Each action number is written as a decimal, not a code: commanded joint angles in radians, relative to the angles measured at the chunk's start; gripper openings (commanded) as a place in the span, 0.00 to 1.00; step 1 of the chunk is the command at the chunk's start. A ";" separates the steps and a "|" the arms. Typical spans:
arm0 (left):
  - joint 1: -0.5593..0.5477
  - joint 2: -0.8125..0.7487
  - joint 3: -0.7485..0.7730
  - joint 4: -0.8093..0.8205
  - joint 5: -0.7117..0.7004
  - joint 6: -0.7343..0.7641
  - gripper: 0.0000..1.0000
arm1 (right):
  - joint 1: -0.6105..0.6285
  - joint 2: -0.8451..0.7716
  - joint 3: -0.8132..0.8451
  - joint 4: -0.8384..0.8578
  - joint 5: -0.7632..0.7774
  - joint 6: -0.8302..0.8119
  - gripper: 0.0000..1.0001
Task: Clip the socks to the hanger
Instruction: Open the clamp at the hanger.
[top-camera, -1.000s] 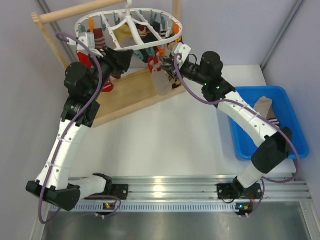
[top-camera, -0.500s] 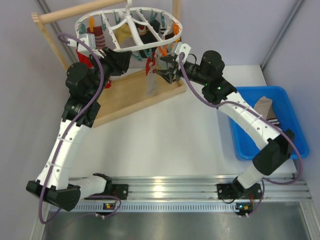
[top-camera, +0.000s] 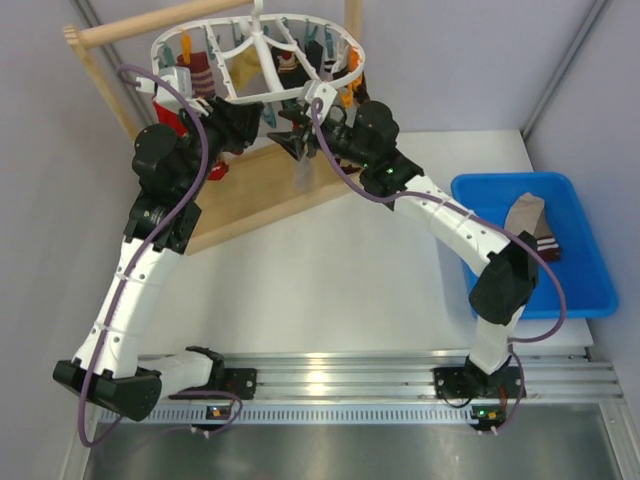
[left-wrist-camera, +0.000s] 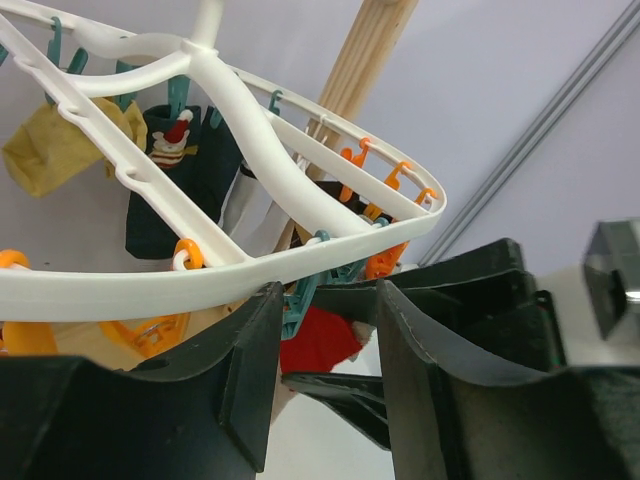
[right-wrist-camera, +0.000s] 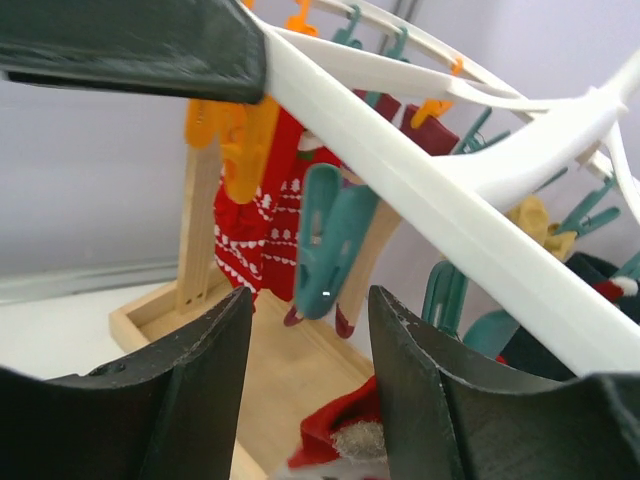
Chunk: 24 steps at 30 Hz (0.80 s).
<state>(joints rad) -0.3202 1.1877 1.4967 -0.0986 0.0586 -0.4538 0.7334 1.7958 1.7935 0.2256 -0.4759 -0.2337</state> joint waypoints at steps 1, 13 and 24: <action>0.007 -0.003 0.002 0.016 -0.009 0.009 0.47 | 0.023 0.039 0.082 0.069 0.127 0.010 0.50; 0.010 0.007 -0.007 0.017 -0.003 0.006 0.47 | 0.026 0.091 0.115 0.112 0.086 0.048 0.50; 0.013 0.013 -0.003 -0.052 0.046 -0.040 0.50 | 0.031 0.099 0.130 0.116 0.076 0.054 0.22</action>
<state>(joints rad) -0.3130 1.1965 1.4956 -0.1387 0.0681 -0.4702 0.7433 1.9038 1.8687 0.2794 -0.3786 -0.1955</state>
